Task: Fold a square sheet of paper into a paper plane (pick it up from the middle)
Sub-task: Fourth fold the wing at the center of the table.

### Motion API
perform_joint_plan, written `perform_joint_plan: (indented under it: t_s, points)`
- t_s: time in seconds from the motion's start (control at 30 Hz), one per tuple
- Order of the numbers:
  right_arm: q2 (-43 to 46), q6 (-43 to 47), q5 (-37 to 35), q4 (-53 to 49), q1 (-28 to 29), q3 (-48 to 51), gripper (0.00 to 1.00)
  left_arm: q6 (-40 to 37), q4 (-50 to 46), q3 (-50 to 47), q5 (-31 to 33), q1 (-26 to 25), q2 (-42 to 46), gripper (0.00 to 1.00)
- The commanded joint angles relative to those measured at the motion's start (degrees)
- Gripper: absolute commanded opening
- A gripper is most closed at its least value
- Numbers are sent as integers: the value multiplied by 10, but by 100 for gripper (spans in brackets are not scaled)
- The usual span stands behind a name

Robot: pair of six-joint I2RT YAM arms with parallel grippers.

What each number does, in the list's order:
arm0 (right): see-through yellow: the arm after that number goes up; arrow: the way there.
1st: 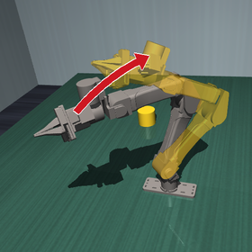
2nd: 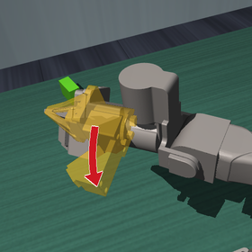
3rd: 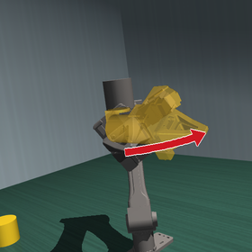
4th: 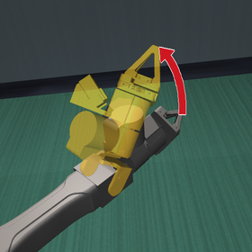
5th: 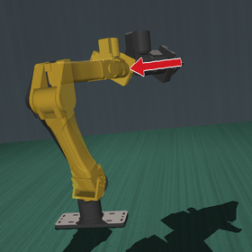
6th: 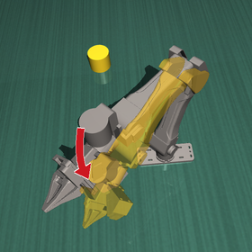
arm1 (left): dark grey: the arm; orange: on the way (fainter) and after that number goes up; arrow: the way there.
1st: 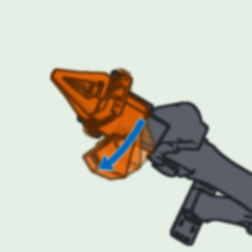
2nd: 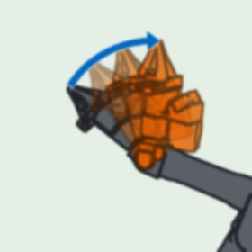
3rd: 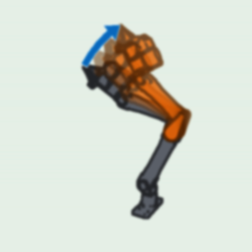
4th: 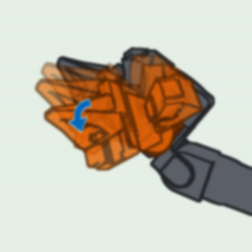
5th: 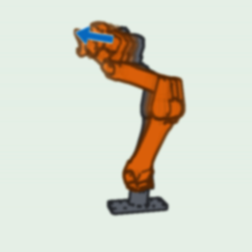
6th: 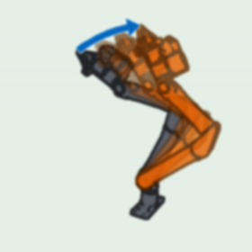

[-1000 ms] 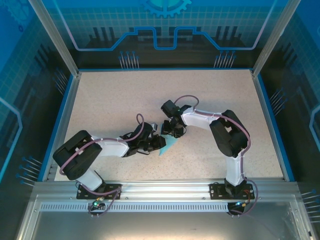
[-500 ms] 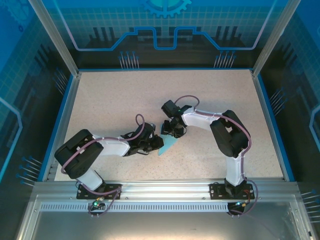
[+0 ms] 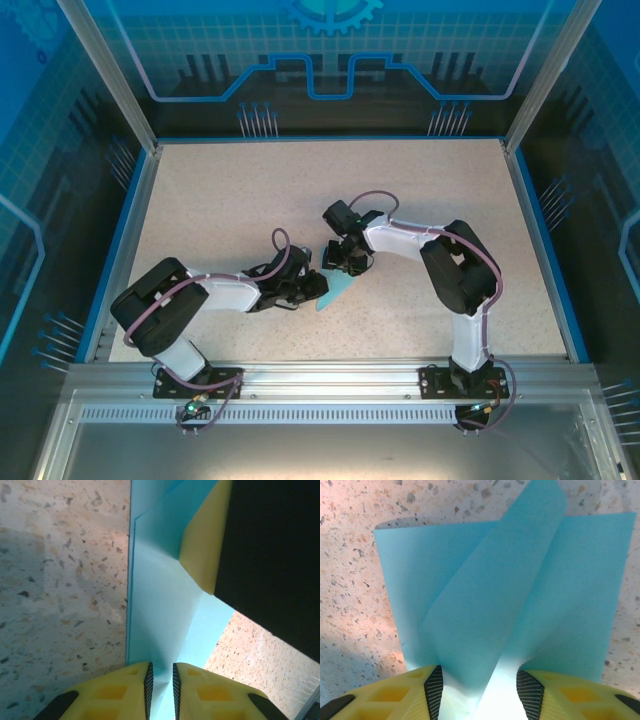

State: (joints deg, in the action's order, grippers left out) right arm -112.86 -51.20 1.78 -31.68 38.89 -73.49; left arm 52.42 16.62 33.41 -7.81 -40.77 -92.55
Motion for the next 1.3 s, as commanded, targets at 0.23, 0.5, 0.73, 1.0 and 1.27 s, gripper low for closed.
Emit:
perform_joint_plan:
  t_s: [0.23,0.5,0.73,1.0,1.27]
  points:
    - [-68,3,-13,-13,-6,38,49,3,12,0,-28,-3,5,24]
    - [-72,5,-13,-11,-6,40,49,4,17,-3,-31,-3,8,27]
    - [-82,6,-13,-14,-6,35,49,8,1,-2,-21,-3,1,20]
    - [-82,7,-12,-14,-5,33,49,10,-21,-1,-16,-4,-16,14]
    - [-78,6,-12,-15,-4,33,49,8,-37,0,-6,-3,-25,11]
